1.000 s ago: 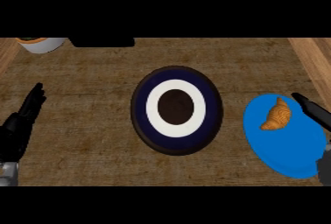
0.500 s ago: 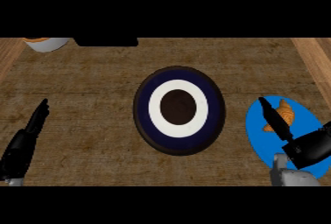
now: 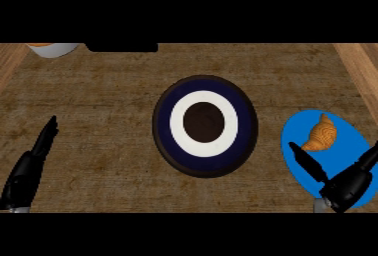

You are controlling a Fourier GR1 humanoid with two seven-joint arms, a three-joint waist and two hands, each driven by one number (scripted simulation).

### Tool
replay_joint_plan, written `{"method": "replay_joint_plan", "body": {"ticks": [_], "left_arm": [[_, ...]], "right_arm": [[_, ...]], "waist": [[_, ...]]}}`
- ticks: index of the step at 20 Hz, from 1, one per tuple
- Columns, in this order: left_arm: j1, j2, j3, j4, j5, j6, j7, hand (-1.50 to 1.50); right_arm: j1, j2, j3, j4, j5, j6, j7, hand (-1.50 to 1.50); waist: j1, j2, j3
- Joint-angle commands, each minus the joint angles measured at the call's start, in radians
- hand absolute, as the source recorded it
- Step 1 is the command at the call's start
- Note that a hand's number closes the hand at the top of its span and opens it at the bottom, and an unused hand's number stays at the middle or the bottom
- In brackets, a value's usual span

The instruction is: Pick the croissant from the plate and place it in the plate

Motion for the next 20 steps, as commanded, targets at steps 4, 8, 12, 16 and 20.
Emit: {"method": "replay_joint_plan", "body": {"ticks": [4, 8, 12, 16, 20], "left_arm": [[0.006, 0.014, 0.016, -0.011, 0.01, -0.017, 0.006, 0.0], [-0.024, 0.01, 0.039, 0.066, 0.022, -0.036, -0.033, 0.0], [-0.007, -0.026, 0.003, 0.002, -0.018, -0.001, 0.012, 0.0], [-0.019, 0.012, 0.034, 0.002, 0.01, -0.054, 0.024, 0.0], [0.011, -0.062, 0.015, 0.03, -0.034, -0.016, -0.023, 0.0]], "right_arm": [[-0.052, -0.141, -0.047, -0.004, 0.159, 0.239, 0.458, -1.5], [-0.122, -0.221, -0.028, -0.057, 0.245, 0.449, 0.716, -1.5], [-0.221, -0.252, -0.011, -0.122, 0.298, 0.622, 0.952, -1.5], [-0.223, -0.292, 0.011, -0.124, 0.239, 0.809, 1.03, -1.5], [-0.274, -0.259, -0.008, -0.034, 0.202, 0.826, 0.984, -1.5]], "waist": [[0.009, -0.001, -0.001], [-0.007, -0.001, 0.001], [0.001, -0.005, 0.007], [-0.005, -0.004, 0.008], [0.001, -0.002, 0.009]]}}
